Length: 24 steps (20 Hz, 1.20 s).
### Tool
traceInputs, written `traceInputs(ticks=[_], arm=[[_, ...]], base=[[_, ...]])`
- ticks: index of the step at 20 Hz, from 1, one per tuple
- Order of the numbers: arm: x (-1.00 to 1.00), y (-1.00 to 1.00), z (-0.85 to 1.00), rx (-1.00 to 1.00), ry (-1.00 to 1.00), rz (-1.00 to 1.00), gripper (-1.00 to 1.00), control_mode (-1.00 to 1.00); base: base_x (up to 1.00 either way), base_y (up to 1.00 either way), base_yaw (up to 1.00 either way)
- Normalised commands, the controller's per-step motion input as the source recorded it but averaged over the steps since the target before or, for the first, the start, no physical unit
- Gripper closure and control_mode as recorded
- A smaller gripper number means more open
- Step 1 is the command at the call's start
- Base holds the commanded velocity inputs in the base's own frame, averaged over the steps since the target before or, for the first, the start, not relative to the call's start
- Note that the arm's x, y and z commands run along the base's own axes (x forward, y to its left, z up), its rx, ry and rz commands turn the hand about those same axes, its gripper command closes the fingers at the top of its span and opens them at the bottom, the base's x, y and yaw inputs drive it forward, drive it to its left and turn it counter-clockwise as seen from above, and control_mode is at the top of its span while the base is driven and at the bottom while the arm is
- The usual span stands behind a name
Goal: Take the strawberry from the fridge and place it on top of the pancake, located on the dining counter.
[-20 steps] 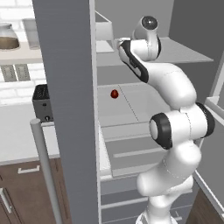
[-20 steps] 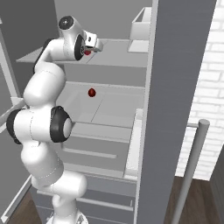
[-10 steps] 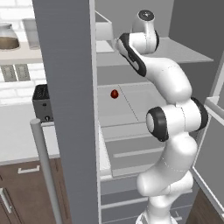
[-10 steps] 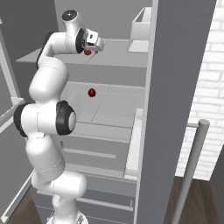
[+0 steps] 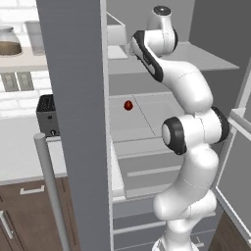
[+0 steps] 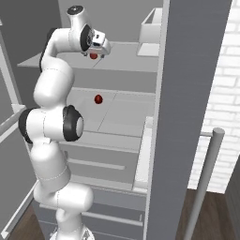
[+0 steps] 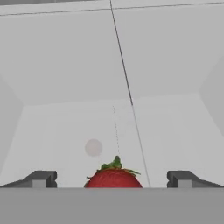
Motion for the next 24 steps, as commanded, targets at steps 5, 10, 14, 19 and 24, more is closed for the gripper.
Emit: traceInputs(ticks=[5, 10, 14, 19, 24], arm=[[0.0, 0.04, -0.44, 0.0, 0.0, 0.0, 1.0, -1.0], [-0.01, 0.04, -0.23, 0.0, -0.12, 0.0, 1.0, -1.0], [-0.18, 0.11, -0.09, 0.0, -0.19, 0.0, 1.0, -1.0], [-0.69, 0.01, 0.0, 0.0, -0.12, 0.0, 1.0, -1.0], [-1.0, -0.01, 0.0, 0.01, -0.22, 0.04, 1.0, -1.0]], base=[[0.0, 0.0, 0.0], [0.0, 0.0, 0.0], [0.0, 0.0, 0.0], [0.0, 0.0, 0.0], [0.0, 0.0, 0.0]])
